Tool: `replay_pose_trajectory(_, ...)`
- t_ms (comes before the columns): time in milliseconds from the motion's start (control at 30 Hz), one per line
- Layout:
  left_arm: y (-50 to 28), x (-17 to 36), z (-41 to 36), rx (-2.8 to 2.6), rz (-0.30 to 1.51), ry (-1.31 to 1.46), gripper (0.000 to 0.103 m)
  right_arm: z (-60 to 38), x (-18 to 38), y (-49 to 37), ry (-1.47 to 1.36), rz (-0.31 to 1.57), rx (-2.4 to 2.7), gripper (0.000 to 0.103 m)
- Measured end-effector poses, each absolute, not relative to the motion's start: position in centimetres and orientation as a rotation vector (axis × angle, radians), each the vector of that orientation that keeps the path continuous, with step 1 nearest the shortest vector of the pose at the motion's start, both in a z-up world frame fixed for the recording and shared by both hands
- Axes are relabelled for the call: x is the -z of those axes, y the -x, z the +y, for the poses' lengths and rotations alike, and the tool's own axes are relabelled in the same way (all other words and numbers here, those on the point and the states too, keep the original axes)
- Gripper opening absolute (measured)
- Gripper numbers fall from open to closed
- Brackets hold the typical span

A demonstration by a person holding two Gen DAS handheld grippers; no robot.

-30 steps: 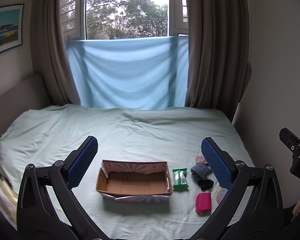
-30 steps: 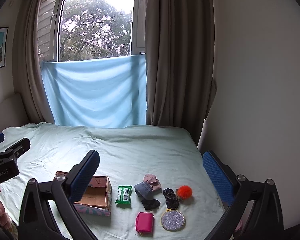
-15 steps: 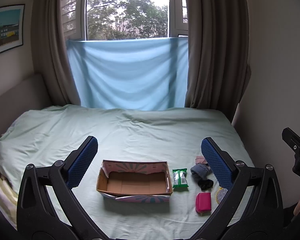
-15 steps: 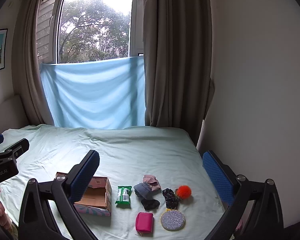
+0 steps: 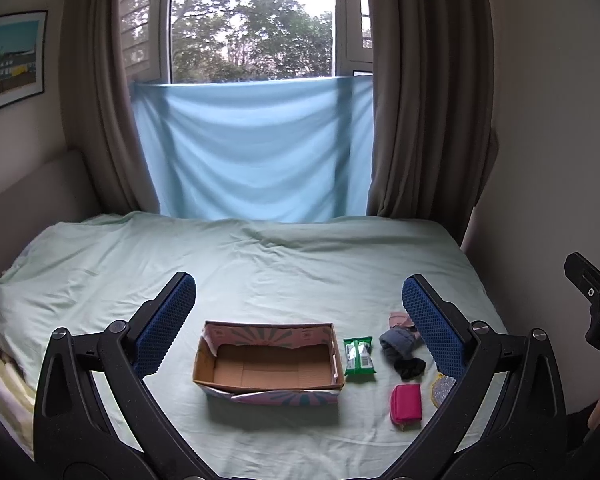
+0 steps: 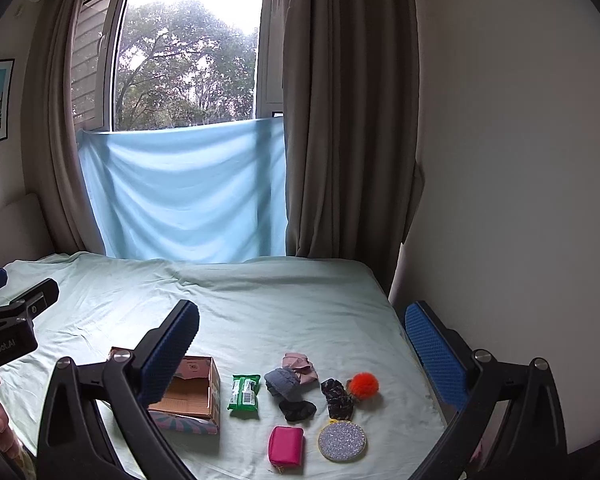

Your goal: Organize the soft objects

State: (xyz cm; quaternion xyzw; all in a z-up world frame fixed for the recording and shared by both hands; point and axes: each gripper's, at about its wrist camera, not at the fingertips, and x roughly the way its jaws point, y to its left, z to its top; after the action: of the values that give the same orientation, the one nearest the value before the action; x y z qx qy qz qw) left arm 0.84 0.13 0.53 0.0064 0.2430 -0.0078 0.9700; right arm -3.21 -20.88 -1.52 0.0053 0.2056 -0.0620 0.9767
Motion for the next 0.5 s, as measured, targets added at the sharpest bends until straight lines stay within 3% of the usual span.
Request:
replay_pose_trajectory(300, -1.8, 0.2, 0.0, 0.046, 0.540, -0.009, 0.102, -21.3, 1.4, 3.4, -0.029, 0.417, 0.158, 0.103)
replay_pose_trajectory(500, -3.4, 3.4, -1.6, 0.128, 0.627, -0.021, 0.102, -22.6, 3.2, 3.0, -0.048, 0.468, 0.205, 0.103)
